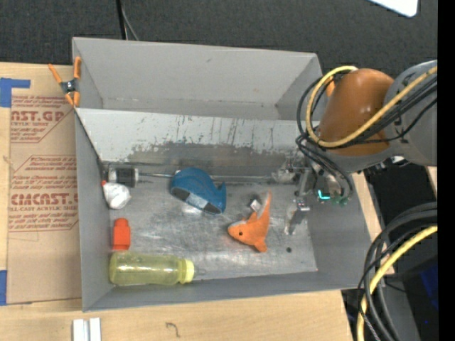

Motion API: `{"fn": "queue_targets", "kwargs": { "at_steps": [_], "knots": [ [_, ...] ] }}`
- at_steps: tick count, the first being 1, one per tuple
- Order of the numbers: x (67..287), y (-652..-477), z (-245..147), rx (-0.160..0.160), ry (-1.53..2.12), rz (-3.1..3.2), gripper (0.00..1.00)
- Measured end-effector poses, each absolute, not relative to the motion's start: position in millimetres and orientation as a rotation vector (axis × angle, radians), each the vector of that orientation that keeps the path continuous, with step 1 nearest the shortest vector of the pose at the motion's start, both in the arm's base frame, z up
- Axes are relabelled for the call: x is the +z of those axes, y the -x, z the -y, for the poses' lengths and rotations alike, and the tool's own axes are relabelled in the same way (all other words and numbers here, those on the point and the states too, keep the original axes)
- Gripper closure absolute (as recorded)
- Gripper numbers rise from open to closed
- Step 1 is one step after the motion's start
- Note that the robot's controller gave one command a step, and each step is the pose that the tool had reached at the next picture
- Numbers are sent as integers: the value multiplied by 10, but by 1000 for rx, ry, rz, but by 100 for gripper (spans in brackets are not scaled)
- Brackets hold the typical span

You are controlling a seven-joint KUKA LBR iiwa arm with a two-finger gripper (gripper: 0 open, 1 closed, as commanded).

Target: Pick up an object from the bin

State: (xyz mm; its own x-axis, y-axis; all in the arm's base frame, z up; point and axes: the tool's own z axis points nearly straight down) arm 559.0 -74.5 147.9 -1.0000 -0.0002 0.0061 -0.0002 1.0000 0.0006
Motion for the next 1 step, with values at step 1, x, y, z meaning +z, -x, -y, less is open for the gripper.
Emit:
{"fn": "queue_targets", "kwargs": {
  "at_steps": [1],
  "knots": [
    [1522,-5609,744,0,-2,3143,0]
  ]
}}
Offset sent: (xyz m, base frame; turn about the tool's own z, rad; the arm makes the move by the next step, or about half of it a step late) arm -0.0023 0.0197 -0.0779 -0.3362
